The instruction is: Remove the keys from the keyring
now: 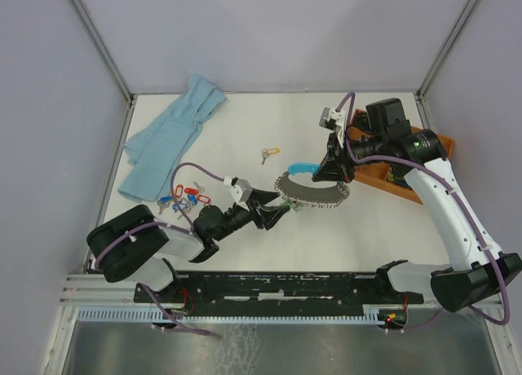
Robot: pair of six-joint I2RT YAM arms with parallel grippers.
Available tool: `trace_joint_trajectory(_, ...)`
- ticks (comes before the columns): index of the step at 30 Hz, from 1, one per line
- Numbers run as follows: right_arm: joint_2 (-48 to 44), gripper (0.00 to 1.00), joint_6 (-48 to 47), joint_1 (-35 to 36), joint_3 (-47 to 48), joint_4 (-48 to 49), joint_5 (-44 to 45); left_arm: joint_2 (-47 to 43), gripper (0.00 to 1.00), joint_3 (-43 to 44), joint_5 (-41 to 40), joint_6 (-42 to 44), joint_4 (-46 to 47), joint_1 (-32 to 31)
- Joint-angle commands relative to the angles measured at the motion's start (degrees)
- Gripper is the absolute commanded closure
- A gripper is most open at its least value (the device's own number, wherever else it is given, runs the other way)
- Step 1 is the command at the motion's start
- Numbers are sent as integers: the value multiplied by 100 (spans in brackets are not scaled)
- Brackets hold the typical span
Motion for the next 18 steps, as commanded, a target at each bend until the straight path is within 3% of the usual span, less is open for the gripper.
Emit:
trace_joint_trajectory(1, -130, 100, -40, -24, 37, 221, -306, 268, 36, 281, -560, -225, 852, 8)
trace_joint_trajectory(10, -140, 100, -36, -19, 30, 219, -332, 216, 44, 686, -2478, -819, -387, 13)
trace_joint_trajectory(18, -139, 100, -58, -19, 34, 216, -282, -85, 42, 216, -2245, -680, -224, 35)
